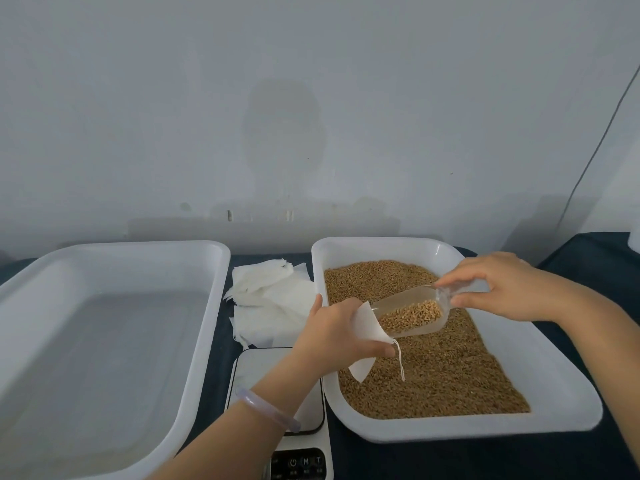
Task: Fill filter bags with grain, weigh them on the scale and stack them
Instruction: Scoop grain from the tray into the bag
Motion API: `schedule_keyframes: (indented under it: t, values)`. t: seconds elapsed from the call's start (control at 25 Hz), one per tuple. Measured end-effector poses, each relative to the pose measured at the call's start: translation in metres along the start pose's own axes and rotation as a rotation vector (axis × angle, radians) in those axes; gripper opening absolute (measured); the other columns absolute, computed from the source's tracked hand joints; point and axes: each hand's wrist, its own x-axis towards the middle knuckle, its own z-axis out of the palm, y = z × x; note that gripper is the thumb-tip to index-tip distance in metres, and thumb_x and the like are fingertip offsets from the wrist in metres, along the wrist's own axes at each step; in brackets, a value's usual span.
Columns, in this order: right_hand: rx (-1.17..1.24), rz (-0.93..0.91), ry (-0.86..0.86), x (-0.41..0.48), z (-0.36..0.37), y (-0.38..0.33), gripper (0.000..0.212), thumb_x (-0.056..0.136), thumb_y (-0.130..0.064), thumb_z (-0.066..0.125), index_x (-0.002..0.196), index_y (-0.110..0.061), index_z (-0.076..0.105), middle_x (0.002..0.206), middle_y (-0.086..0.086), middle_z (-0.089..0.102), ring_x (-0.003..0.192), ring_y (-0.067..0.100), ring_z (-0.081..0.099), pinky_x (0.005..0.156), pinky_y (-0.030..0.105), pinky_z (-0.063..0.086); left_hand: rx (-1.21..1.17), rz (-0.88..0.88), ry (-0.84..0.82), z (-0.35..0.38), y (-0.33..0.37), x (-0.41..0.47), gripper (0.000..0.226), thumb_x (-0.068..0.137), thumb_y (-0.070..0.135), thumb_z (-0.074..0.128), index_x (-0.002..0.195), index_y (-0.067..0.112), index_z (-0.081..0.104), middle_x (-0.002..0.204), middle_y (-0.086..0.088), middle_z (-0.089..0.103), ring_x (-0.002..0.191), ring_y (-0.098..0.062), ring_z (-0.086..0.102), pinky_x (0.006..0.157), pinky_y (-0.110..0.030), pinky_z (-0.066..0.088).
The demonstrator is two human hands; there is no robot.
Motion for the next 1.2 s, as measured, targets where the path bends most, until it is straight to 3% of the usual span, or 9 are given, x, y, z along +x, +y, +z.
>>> schedule_keyframes:
  t: [0.16, 0.4, 0.6, 0.92, 1.2]
  values:
    - [-0.133, -0.007, 0.053, 0.005, -0.002, -0.004, 0.028, 0.086, -0.043, 0.061, 0.114, -0.047, 0.059, 0.106, -0.029, 0.056, 0.105, -0.003, 0.048, 0.096, 0.021, 0.018, 0.008, -0.006, 0.036, 0.002, 0.006, 0.002, 0.053, 0.063, 0.066, 0.072, 0.085, 0.024, 0.047, 0.072, 0.014, 0.048, 0.083, -0.005, 0.046, 0.117, -0.039, 0.01]
    - [-0.256, -0.015, 0.056, 0.009, -0.016, -0.011, 0.031, 0.088, -0.044, 0.058, 0.119, -0.045, 0.056, 0.113, -0.024, 0.054, 0.108, -0.002, 0.042, 0.11, 0.03, 0.011, 0.05, -0.002, 0.193, 0.006, 0.009, 0.004, 0.06, 0.06, 0.07, 0.07, 0.093, 0.023, 0.053, 0.071, 0.016, 0.051, 0.08, -0.004, 0.041, 0.117, -0.033, -0.001]
    - [-0.441, -0.062, 0.059, 0.022, -0.022, -0.031, 0.028, 0.089, -0.042, 0.057, 0.117, -0.046, 0.056, 0.113, -0.02, 0.051, 0.119, 0.004, 0.037, 0.114, 0.036, -0.007, 0.179, 0.002, 0.214, 0.016, 0.005, 0.005, 0.054, 0.065, 0.073, 0.061, 0.076, 0.025, 0.038, 0.062, 0.014, 0.048, 0.064, -0.008, 0.049, 0.118, -0.038, 0.005]
    - [-0.485, -0.059, 0.086, 0.029, -0.023, -0.046, 0.027, 0.087, -0.04, 0.06, 0.114, -0.045, 0.059, 0.108, -0.016, 0.053, 0.115, 0.007, 0.041, 0.112, 0.036, -0.008, 0.183, -0.013, 0.228, 0.021, 0.001, 0.007, 0.052, 0.068, 0.069, 0.057, 0.085, 0.024, 0.039, 0.063, 0.017, 0.045, 0.068, -0.011, 0.048, 0.117, -0.041, 0.015]
    - [-0.563, -0.046, 0.158, 0.027, -0.032, -0.057, 0.032, 0.084, -0.041, 0.064, 0.116, -0.045, 0.059, 0.109, -0.016, 0.052, 0.114, 0.007, 0.039, 0.111, 0.037, -0.004, 0.122, -0.003, 0.216, 0.02, 0.003, 0.007, 0.051, 0.074, 0.062, 0.057, 0.096, 0.019, 0.044, 0.072, 0.016, 0.054, 0.09, -0.013, 0.063, 0.118, -0.036, 0.008]
